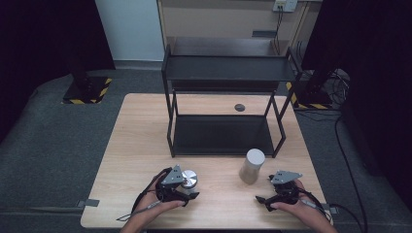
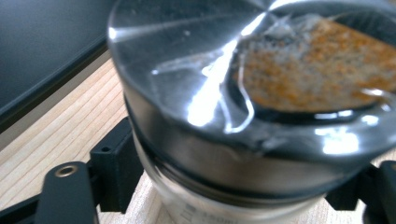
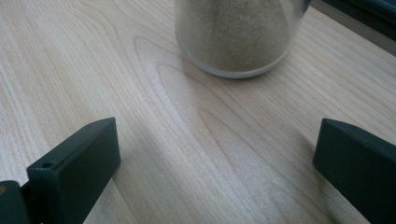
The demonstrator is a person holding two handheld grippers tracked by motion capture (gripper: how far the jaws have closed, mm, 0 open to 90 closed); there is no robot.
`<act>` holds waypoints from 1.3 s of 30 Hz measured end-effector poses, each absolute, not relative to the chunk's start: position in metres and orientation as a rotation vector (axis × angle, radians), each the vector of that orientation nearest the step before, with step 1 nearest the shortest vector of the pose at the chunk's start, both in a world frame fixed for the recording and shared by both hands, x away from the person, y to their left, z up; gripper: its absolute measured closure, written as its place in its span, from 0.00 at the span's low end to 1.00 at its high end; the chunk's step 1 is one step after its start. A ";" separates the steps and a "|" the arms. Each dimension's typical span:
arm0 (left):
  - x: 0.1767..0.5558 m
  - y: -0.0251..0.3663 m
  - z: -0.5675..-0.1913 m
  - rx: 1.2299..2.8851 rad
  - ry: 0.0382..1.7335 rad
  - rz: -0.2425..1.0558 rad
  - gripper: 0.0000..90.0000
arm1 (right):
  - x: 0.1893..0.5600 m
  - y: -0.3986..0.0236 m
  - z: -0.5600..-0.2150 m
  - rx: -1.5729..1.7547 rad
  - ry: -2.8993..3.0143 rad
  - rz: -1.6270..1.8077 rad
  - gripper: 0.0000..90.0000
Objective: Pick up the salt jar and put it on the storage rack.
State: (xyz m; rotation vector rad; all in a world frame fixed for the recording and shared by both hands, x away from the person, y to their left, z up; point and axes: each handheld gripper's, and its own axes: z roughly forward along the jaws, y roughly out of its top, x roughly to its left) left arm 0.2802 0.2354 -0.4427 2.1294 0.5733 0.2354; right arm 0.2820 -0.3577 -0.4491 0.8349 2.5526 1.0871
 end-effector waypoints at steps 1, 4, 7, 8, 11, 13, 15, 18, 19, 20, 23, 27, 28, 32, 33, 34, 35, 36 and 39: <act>0.280 0.236 -0.443 2.128 0.573 0.234 0.25 | 0.282 -0.358 -0.449 0.834 2.553 1.087 0.02; 0.282 0.236 -0.443 2.134 0.569 0.226 0.31 | 0.282 -0.358 -0.449 0.834 2.553 1.087 0.02; 0.282 0.235 -0.443 2.140 0.569 0.224 0.32 | 0.282 -0.358 -0.449 0.834 2.553 1.087 0.02; 0.282 0.234 -0.442 2.144 0.568 0.227 0.32 | 0.282 -0.358 -0.449 0.834 2.554 1.086 0.02; 0.281 0.231 -0.439 2.157 0.569 0.244 0.33 | 0.282 -0.358 -0.449 0.834 2.553 1.087 0.02; 0.280 0.230 -0.439 2.158 0.570 0.247 0.33 | 0.282 -0.358 -0.449 0.833 2.553 1.087 0.02; 0.279 0.229 -0.438 2.165 0.573 0.252 0.33 | 0.282 -0.358 -0.449 0.834 2.553 1.087 0.02; 0.278 0.227 -0.435 2.174 0.577 0.258 0.33 | 0.282 -0.358 -0.449 0.834 2.553 1.087 0.02; 0.278 0.227 -0.435 2.177 0.576 0.262 0.33 | 0.282 -0.358 -0.449 0.834 2.553 1.087 0.02; 0.278 0.227 -0.434 2.175 0.576 0.260 0.33 | 0.282 -0.358 -0.449 0.834 2.553 1.087 0.02; 0.277 0.227 -0.434 2.171 0.574 0.259 0.33 | 0.282 -0.358 -0.449 0.833 2.553 1.087 0.02; 0.276 0.228 -0.428 2.160 0.564 0.256 0.33 | 0.282 -0.358 -0.449 0.833 2.553 1.087 0.02; 0.275 0.229 -0.427 2.160 0.565 0.258 0.33 | 0.282 -0.358 -0.449 0.833 2.553 1.087 0.02; 0.274 0.229 -0.425 2.153 0.593 0.265 0.33 | 0.282 -0.358 -0.449 0.833 2.553 1.087 0.02; 0.274 0.229 -0.425 2.153 0.593 0.265 0.33 | 0.282 -0.358 -0.449 0.833 2.554 1.087 0.02; 0.274 0.231 -0.423 2.152 0.600 0.265 0.33 | 0.282 -0.358 -0.449 0.832 2.554 1.087 0.02; 0.274 0.231 -0.423 2.152 0.600 0.265 0.33 | 0.282 -0.358 -0.449 0.833 2.554 1.088 0.02; 0.273 0.231 -0.422 2.152 0.608 0.272 0.33 | 0.282 -0.358 -0.449 0.832 2.554 1.088 0.02; 0.273 0.229 -0.422 2.161 0.620 0.282 0.33 | 0.283 -0.358 -0.449 0.829 2.556 1.088 0.02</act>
